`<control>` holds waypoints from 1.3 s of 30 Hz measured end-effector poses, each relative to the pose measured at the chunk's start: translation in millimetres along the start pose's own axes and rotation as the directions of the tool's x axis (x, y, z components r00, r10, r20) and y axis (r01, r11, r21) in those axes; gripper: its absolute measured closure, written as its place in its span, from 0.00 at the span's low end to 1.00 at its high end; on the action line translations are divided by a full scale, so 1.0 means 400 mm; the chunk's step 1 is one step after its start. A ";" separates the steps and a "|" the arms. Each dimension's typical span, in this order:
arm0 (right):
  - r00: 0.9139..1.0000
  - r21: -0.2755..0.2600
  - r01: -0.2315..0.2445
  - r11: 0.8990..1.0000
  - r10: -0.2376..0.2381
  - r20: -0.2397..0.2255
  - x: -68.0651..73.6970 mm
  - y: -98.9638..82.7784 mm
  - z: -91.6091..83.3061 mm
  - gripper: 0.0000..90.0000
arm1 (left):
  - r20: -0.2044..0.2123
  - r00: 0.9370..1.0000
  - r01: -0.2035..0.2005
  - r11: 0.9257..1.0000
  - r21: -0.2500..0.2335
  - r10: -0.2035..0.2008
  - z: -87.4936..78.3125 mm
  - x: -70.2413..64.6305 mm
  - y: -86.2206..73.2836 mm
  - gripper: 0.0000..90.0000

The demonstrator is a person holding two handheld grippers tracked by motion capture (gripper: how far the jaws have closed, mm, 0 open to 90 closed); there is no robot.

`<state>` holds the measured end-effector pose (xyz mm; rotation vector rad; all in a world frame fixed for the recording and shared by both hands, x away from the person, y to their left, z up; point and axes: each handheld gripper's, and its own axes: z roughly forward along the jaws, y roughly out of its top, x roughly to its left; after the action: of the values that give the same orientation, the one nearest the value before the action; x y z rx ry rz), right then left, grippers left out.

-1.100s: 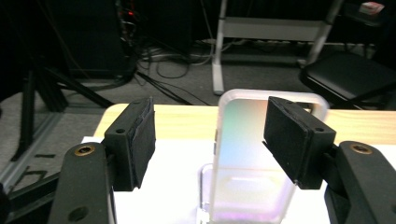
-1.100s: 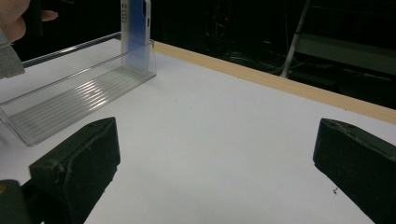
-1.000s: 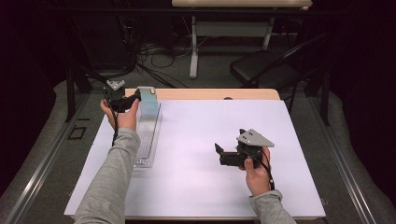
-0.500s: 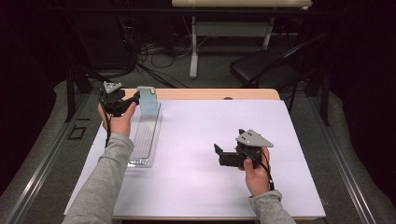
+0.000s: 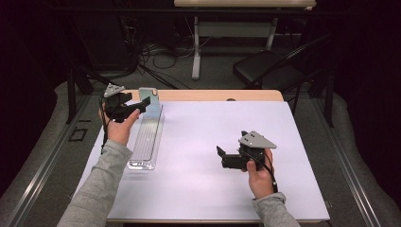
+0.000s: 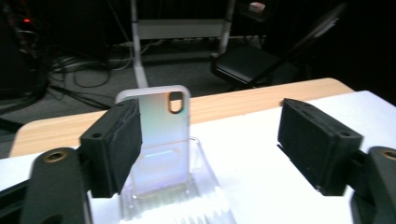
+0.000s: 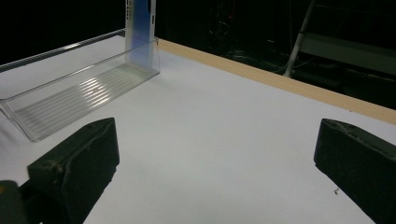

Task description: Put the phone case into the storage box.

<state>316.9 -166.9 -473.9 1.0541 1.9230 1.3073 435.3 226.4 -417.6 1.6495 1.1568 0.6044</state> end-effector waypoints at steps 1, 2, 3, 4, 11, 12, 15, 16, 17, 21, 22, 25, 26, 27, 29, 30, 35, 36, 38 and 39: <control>1.000 0.003 0.001 1.000 -0.001 0.000 0.000 0.000 0.000 0.00 | 0.008 1.000 -0.002 1.000 0.002 0.002 -0.003 -0.003 0.000 0.22; 1.000 0.004 -0.001 1.000 0.001 0.001 0.000 0.001 0.000 0.00 | 0.016 1.000 0.000 1.000 0.007 0.000 -0.007 -0.006 0.001 0.21; 1.000 0.005 0.000 1.000 0.000 0.002 0.000 0.001 0.000 0.00 | 0.031 0.999 -0.018 1.000 0.023 0.018 -0.012 -0.009 0.000 0.20; 1.000 0.006 -0.001 1.000 0.001 0.003 0.000 0.002 0.000 0.00 | 0.044 0.998 -0.045 0.998 0.037 0.044 -0.016 -0.012 -0.001 0.16; 1.000 0.016 -0.014 1.000 0.014 -0.010 -0.002 0.006 -0.007 0.00 | 0.111 0.991 -0.076 0.997 0.033 0.072 -0.051 -0.031 -0.009 0.13; 1.000 0.019 -0.015 1.000 0.015 -0.011 -0.003 0.007 -0.008 0.00 | 0.125 0.989 -0.083 0.996 0.039 0.077 -0.055 -0.034 -0.011 0.13; 1.000 0.021 -0.017 1.000 0.017 -0.013 -0.006 0.008 -0.010 0.00 | 0.160 0.984 -0.086 0.995 0.046 0.078 -0.066 -0.039 -0.019 0.11; 1.000 0.026 -0.017 1.000 0.017 -0.017 -0.007 0.008 -0.011 0.00 | 0.175 0.982 -0.081 0.996 0.046 0.071 -0.070 -0.040 -0.022 0.12; 1.000 0.030 -0.018 0.999 0.018 -0.022 -0.008 0.008 -0.012 0.00 | 0.184 0.980 -0.080 0.996 0.046 0.070 -0.074 -0.042 -0.025 0.11; 0.999 0.056 -0.013 0.998 0.015 -0.037 -0.009 0.006 -0.014 0.00 | 0.204 0.975 -0.093 0.995 0.043 0.082 -0.095 -0.050 -0.037 0.11; 0.999 0.063 -0.006 0.998 0.008 -0.041 -0.009 0.007 -0.015 0.00 | 0.212 0.973 -0.101 0.994 0.041 0.090 -0.101 -0.052 -0.041 0.11; 0.999 0.074 0.010 0.997 -0.006 -0.047 -0.010 0.008 -0.021 0.00 | 0.241 0.966 -0.108 0.993 0.041 0.095 -0.117 -0.057 -0.054 0.08; 0.999 0.077 0.012 0.997 -0.008 -0.050 -0.010 0.009 -0.024 0.00 | 0.248 0.963 -0.115 0.992 0.043 0.101 -0.122 -0.059 -0.060 0.08; 0.999 0.075 0.018 0.997 -0.014 -0.049 -0.011 0.008 -0.026 0.00 | 0.254 0.961 -0.123 0.991 0.047 0.107 -0.127 -0.061 -0.065 0.07; 0.999 0.080 0.023 0.997 -0.019 -0.050 -0.011 0.007 -0.035 0.00 | 0.272 0.956 -0.134 0.989 0.056 0.114 -0.139 -0.063 -0.077 0.07; 0.999 0.083 0.023 0.996 -0.019 -0.050 -0.011 0.006 -0.040 0.00 | 0.280 0.953 -0.137 0.989 0.060 0.115 -0.146 -0.063 -0.084 0.06; 0.998 0.084 0.034 0.996 -0.030 -0.048 -0.017 -0.002 -0.066 0.00 | 0.313 0.944 -0.131 0.990 0.050 0.109 -0.183 -0.060 -0.112 0.05; 0.998 0.087 0.032 0.996 -0.028 -0.049 -0.019 -0.003 -0.073 0.00 | 0.314 0.944 -0.125 0.991 0.045 0.105 -0.190 -0.060 -0.118 0.05; 0.998 0.087 0.031 0.996 -0.027 -0.048 -0.022 -0.007 -0.086 0.00 | 0.321 0.941 -0.123 0.991 0.043 0.103 -0.204 -0.057 -0.130 0.04; 0.999 0.087 0.031 0.996 -0.027 -0.046 -0.023 -0.009 -0.092 0.00 | 0.326 0.940 -0.117 0.992 0.038 0.098 -0.209 -0.058 -0.137 0.03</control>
<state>291.1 -193.3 -464.1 1.0436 2.0375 1.2506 335.7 245.1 -432.4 1.7911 0.8547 0.3514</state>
